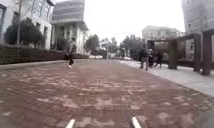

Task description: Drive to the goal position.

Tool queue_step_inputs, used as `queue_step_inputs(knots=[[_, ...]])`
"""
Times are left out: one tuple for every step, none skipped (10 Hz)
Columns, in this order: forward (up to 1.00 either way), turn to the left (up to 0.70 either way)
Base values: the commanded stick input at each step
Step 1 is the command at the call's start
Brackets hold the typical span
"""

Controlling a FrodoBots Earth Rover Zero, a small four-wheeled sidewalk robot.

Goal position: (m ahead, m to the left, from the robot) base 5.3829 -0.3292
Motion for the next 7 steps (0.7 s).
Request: queue_step_inputs(knots=[[0.70, 0.00], [0.70, 0.00], [0.70, 0.00], [0.70, 0.00], [0.70, 0.00], [0.70, -0.02], [0.70, -0.05]])
